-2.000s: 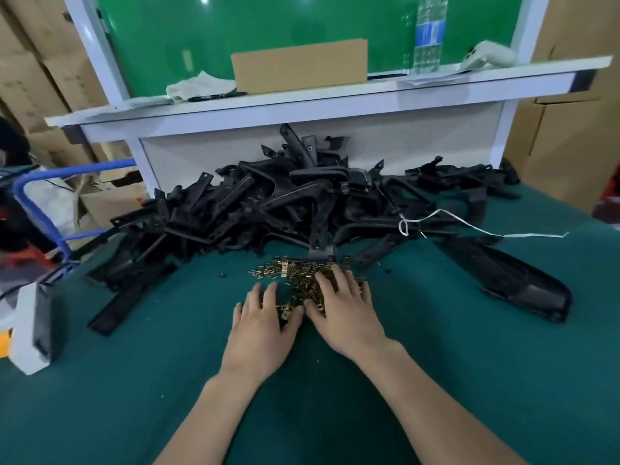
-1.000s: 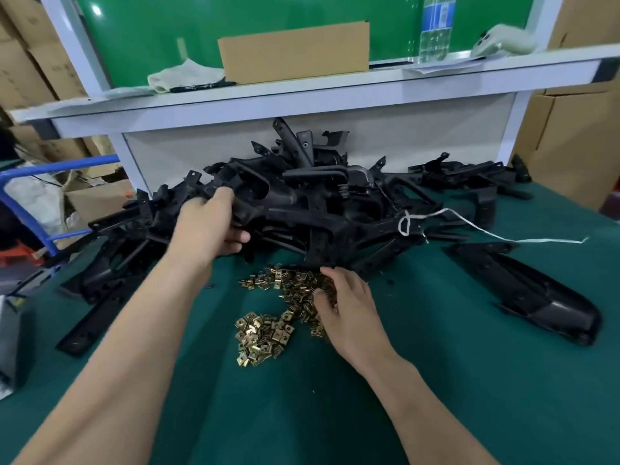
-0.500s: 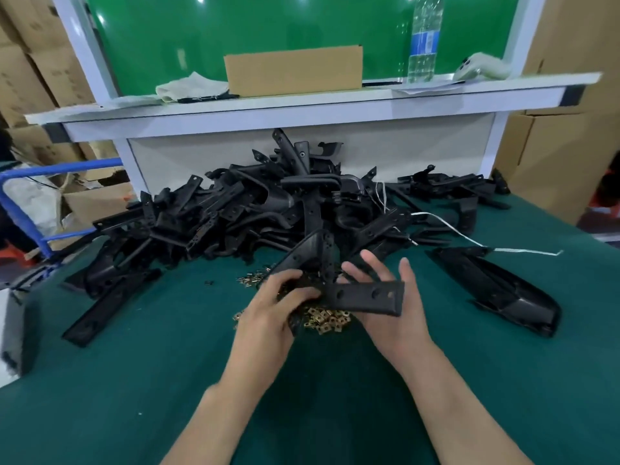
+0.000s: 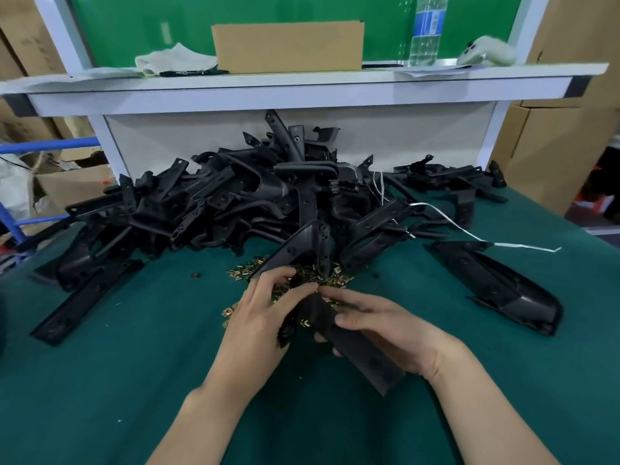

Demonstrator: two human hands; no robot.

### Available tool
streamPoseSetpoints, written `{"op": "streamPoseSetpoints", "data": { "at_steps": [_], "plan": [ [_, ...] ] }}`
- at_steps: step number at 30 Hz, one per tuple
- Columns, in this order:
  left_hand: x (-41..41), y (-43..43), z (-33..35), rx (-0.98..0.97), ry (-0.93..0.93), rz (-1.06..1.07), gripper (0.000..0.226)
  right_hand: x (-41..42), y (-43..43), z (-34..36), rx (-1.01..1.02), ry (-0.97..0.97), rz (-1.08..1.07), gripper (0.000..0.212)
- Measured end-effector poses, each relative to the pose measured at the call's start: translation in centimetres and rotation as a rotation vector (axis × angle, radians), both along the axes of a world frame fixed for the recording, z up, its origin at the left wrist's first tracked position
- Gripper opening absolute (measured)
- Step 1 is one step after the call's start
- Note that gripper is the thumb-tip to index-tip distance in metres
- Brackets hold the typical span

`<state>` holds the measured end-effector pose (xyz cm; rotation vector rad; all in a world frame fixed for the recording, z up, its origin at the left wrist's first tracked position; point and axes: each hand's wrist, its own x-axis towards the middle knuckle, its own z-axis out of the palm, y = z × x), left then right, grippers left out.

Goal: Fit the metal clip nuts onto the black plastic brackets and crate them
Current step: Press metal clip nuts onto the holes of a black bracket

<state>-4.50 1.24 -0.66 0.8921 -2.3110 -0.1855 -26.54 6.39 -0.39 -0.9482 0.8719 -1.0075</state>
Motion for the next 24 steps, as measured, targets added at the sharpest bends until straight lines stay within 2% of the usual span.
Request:
{"op": "streamPoseSetpoints", "data": {
  "at_steps": [4, 6, 8, 11, 13, 14, 16, 21, 24],
  "plan": [
    [-0.1, 0.0, -0.1, -0.017, 0.033, -0.009, 0.065, 0.1, -0.3, 0.2, -0.006, 0.022, -0.066, 0.049],
    [-0.2, 0.1, -0.3, -0.014, 0.036, -0.008, 0.062, 0.1, -0.2, 0.7, -0.041, 0.148, -0.078, 0.046],
    [-0.5, 0.3, -0.4, -0.009, 0.036, -0.010, 0.060, 0.4, 0.1, 0.8, -0.129, 0.419, -0.111, 0.043],
    [-1.1, 0.7, -0.6, -0.043, 0.015, -0.016, 0.059, 1.3, 0.3, 0.4, -0.332, 0.971, -0.271, 0.037],
    [-1.3, 0.5, -0.8, -0.033, 0.012, 0.004, 0.067, 2.1, 0.3, -0.1, -0.473, 1.320, -0.350, 0.035],
    [-1.2, 0.4, -1.0, -0.017, 0.012, 0.024, 0.072, 2.5, 0.3, -0.3, -0.510, 1.403, -0.378, 0.034],
    [-1.1, 0.2, -1.2, -0.007, -0.022, 0.103, 0.075, 2.8, 0.1, -0.6, -0.519, 1.439, -0.410, 0.037],
    [-0.6, -0.1, -1.3, -0.019, -0.040, 0.298, 0.065, 2.2, 0.1, -1.4, -0.507, 1.551, -0.420, 0.073],
    [0.5, -0.4, -1.6, 0.076, -0.157, 0.514, 0.066, 1.5, 0.2, -1.5, -0.444, 1.558, -0.524, 0.069]
  ]
}}
